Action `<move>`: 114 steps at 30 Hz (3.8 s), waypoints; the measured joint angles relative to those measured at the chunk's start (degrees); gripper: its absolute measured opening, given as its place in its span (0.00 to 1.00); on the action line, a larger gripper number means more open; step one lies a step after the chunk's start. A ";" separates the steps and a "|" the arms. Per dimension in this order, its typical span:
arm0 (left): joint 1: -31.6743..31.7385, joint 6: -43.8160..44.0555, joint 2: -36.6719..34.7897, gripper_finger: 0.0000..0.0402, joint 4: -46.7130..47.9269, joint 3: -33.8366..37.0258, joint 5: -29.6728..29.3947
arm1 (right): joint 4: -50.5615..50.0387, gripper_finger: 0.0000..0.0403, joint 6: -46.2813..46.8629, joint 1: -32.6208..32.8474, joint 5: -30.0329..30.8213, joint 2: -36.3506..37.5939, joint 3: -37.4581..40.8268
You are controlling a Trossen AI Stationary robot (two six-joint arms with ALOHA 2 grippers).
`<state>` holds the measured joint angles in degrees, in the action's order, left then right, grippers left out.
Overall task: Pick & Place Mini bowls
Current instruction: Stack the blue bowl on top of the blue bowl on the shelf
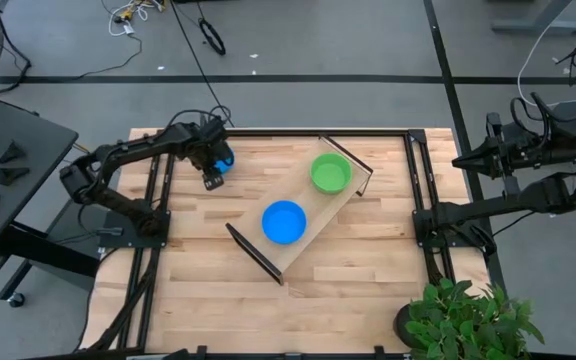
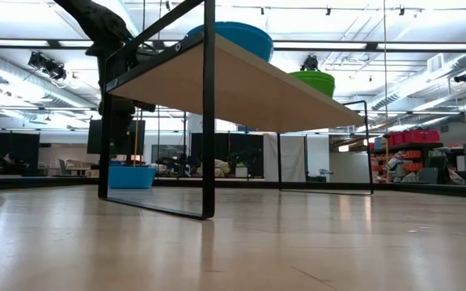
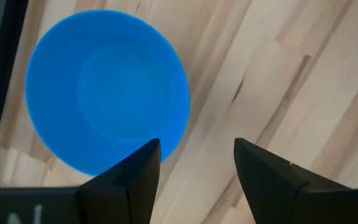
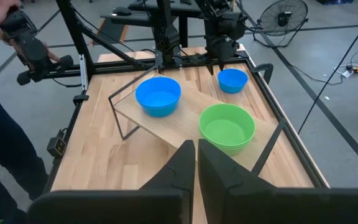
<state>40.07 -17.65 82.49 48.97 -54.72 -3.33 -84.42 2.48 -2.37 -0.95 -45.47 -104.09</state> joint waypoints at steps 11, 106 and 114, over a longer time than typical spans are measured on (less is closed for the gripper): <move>0.00 -2.54 5.01 0.52 -3.99 0.00 -1.33 | 0.00 0.06 0.00 0.00 0.00 0.02 -0.01; -17.05 -4.64 -2.03 0.00 11.08 -27.45 -6.10 | -0.02 0.06 0.00 0.00 0.00 0.02 0.00; -25.05 -11.00 -2.02 0.00 11.17 -31.90 -6.05 | -0.01 0.06 0.00 0.02 0.00 0.02 0.00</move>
<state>15.03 -28.65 80.48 60.14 -86.61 -9.38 -84.43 2.48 -2.35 -0.95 -45.45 -104.10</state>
